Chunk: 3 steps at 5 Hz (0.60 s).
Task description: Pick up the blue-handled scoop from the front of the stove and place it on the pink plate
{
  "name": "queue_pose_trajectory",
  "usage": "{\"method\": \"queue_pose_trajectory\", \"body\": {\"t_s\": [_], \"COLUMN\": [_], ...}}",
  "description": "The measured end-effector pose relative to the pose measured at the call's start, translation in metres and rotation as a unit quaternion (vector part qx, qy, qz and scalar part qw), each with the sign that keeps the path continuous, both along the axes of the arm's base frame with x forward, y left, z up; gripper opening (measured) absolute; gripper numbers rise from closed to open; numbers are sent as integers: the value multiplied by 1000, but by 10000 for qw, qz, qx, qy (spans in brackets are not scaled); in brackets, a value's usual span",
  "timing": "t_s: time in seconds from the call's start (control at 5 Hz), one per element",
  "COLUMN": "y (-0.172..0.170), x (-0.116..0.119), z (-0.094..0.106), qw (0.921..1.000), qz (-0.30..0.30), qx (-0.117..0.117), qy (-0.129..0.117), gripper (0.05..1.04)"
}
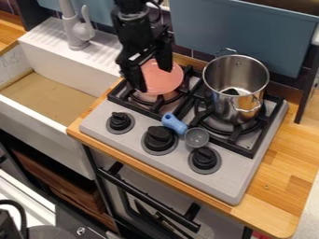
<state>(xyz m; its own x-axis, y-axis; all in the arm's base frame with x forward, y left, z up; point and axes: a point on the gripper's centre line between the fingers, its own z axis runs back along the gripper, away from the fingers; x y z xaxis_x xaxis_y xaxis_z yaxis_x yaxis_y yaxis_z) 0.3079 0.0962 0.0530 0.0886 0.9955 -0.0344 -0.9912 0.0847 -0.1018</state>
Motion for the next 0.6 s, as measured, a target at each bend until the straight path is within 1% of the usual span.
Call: {"method": "queue_pose_trajectory", "body": {"t_s": [0.2,0.4,0.6], "y": [-6,-8,-13], "x": [-10,-15,-17], "z": [-8,-9,-14], "qw": [9969,9898,9807], "qz": [781,1402,1892], "qx": [-119,-142,-32], "qy": [29,-211,-489], "gripper": [1000,1000,1000]}}
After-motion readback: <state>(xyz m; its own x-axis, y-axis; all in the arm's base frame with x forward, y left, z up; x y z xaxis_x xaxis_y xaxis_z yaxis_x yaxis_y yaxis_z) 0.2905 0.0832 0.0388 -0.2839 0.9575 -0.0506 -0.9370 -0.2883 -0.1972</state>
